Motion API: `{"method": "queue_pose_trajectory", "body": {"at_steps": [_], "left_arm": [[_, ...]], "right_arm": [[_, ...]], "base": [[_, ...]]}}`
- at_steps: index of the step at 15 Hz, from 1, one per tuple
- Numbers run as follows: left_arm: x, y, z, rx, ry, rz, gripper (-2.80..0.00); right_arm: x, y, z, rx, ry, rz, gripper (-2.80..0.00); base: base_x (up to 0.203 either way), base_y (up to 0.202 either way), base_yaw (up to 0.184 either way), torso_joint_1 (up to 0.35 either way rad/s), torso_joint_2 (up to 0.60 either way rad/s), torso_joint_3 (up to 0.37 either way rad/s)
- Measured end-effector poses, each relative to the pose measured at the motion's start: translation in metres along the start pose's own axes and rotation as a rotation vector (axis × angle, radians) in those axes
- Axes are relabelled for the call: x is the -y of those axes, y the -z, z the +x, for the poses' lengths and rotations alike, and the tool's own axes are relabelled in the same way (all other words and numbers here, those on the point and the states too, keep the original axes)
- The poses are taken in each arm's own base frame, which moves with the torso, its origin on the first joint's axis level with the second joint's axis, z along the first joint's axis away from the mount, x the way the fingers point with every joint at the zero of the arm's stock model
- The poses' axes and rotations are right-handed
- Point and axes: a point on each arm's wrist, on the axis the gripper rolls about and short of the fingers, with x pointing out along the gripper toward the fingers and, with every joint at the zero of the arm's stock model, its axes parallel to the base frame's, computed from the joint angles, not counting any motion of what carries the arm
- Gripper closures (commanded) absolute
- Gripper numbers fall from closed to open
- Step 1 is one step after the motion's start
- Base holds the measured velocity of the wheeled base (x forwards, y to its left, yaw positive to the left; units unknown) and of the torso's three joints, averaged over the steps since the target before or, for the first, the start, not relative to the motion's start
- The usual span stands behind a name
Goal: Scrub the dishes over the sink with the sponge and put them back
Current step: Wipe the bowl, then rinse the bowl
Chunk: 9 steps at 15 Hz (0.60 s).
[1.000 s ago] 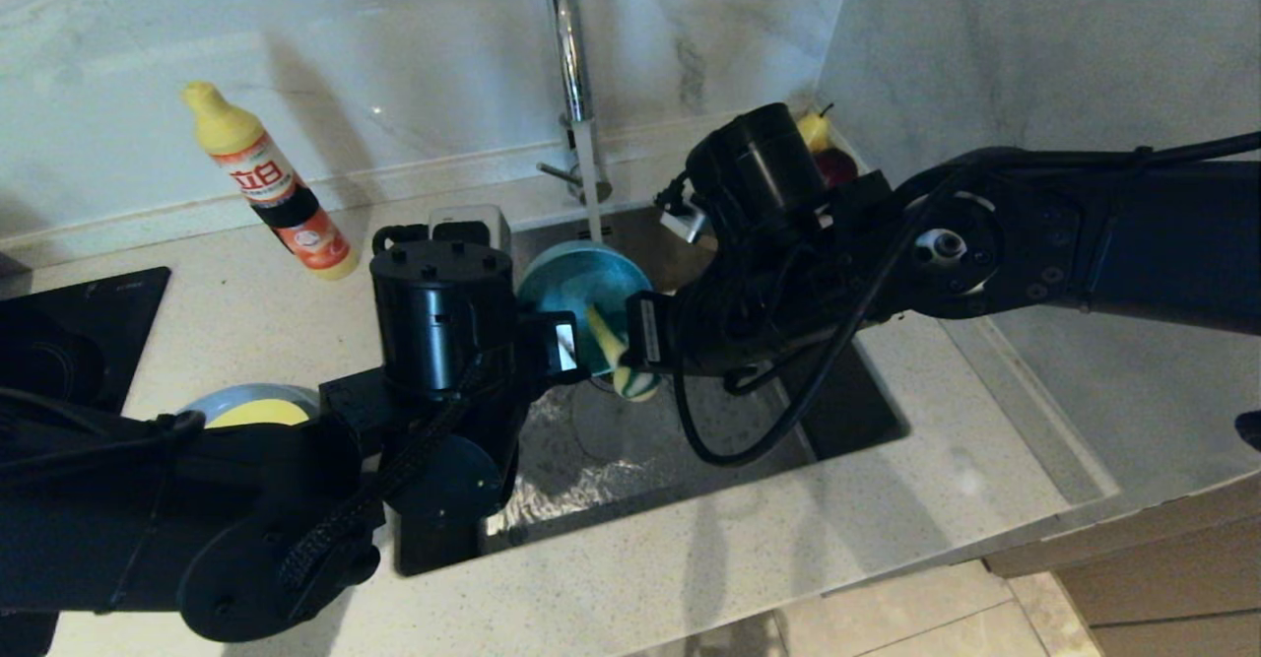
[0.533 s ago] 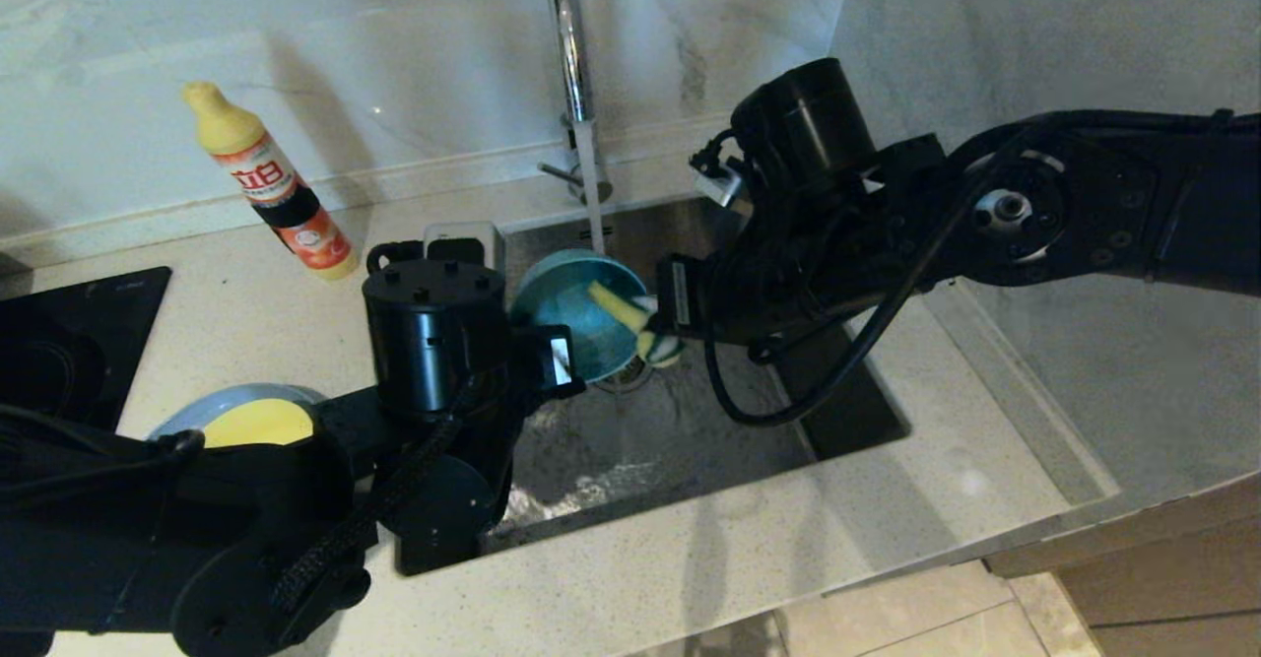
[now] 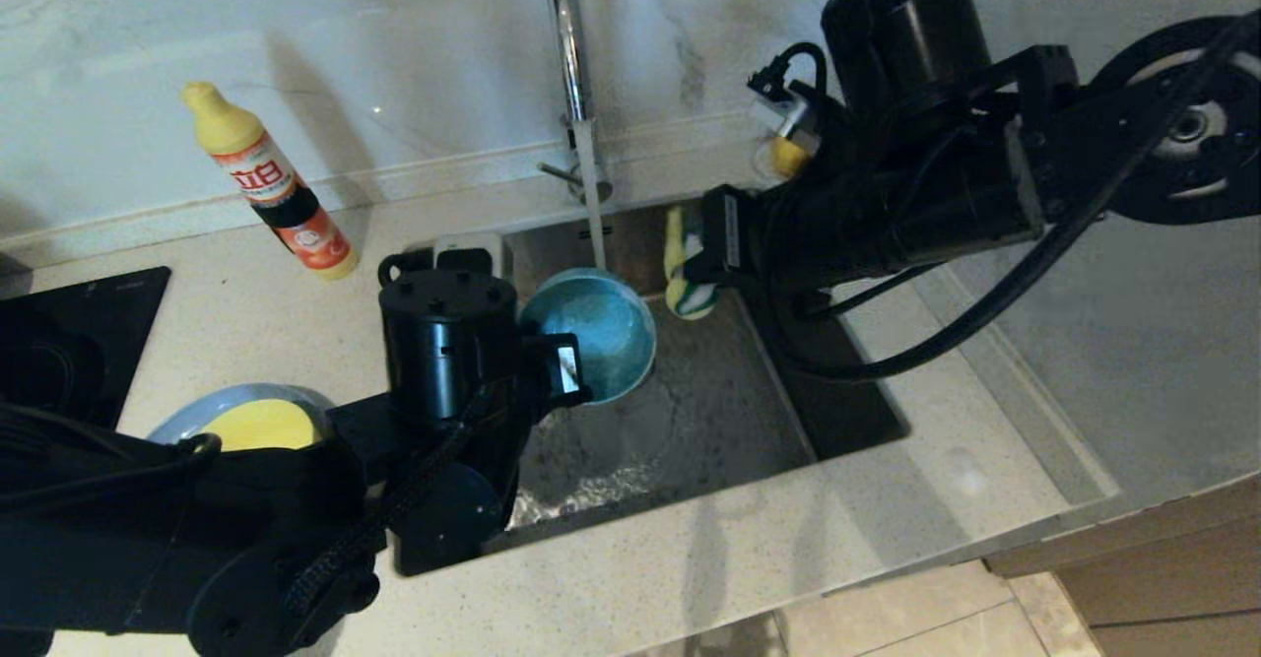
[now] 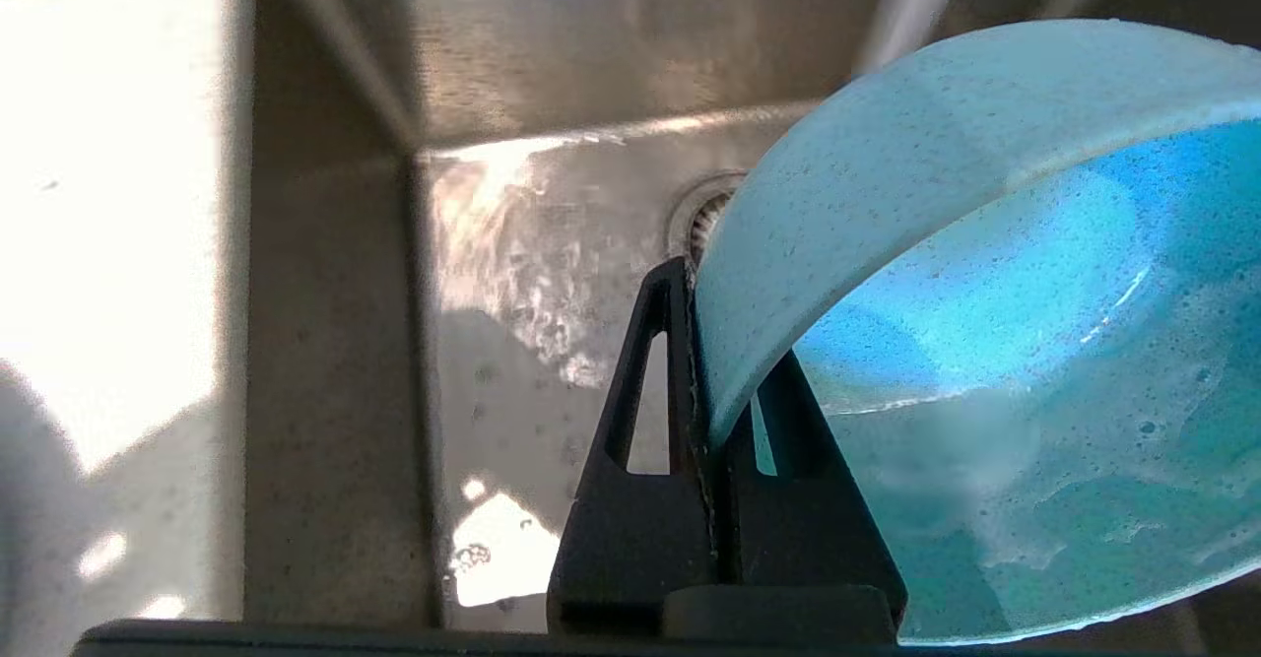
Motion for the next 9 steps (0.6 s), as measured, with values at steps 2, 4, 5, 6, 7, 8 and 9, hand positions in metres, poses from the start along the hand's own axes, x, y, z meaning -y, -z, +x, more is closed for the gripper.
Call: {"method": "queue_pose_trajectory", "body": {"at_steps": [2, 4, 5, 6, 7, 8, 9], "left_arm": [[-0.002, 0.002, 0.004, -0.009, -0.01, -0.009, 0.0], [-0.006, 0.006, 0.011, -0.032, -0.032, -0.01, 0.0], [-0.009, 0.01, 0.015, -0.062, -0.04, -0.012, 0.0], [-0.012, 0.014, 0.018, -0.098, -0.04, -0.02, 0.0], [-0.014, 0.017, 0.021, -0.141, -0.034, -0.035, 0.0], [-0.016, 0.018, 0.024, -0.193, -0.027, -0.057, 0.0], [-0.018, 0.017, 0.027, -0.251, -0.014, -0.093, 0.0]], "right_arm": [[-0.004, -0.001, -0.019, -0.006, -0.019, 0.018, 0.0], [-0.008, -0.003, -0.039, 0.0, -0.037, 0.022, 0.0], [-0.008, -0.003, -0.047, 0.006, -0.04, 0.025, 0.0], [-0.006, -0.002, -0.053, 0.009, -0.035, 0.03, 0.0], [-0.003, -0.001, -0.058, 0.007, -0.026, 0.035, 0.0], [-0.001, 0.001, -0.063, 0.006, -0.023, 0.039, 0.0], [0.001, 0.002, -0.068, 0.006, -0.022, 0.041, 0.0]], "base": [[0.0, 0.0, 0.0, 0.0, 0.0, 0.0], [0.0, 0.0, 0.0, 0.0, 0.0, 0.0], [0.0, 0.0, 0.0, 0.0, 0.0, 0.0], [0.0, 0.0, 0.0, 0.0, 0.0, 0.0], [0.0, 0.0, 0.0, 0.0, 0.0, 0.0], [0.0, 0.0, 0.0, 0.0, 0.0, 0.0], [0.0, 0.0, 0.0, 0.0, 0.0, 0.0]]}}
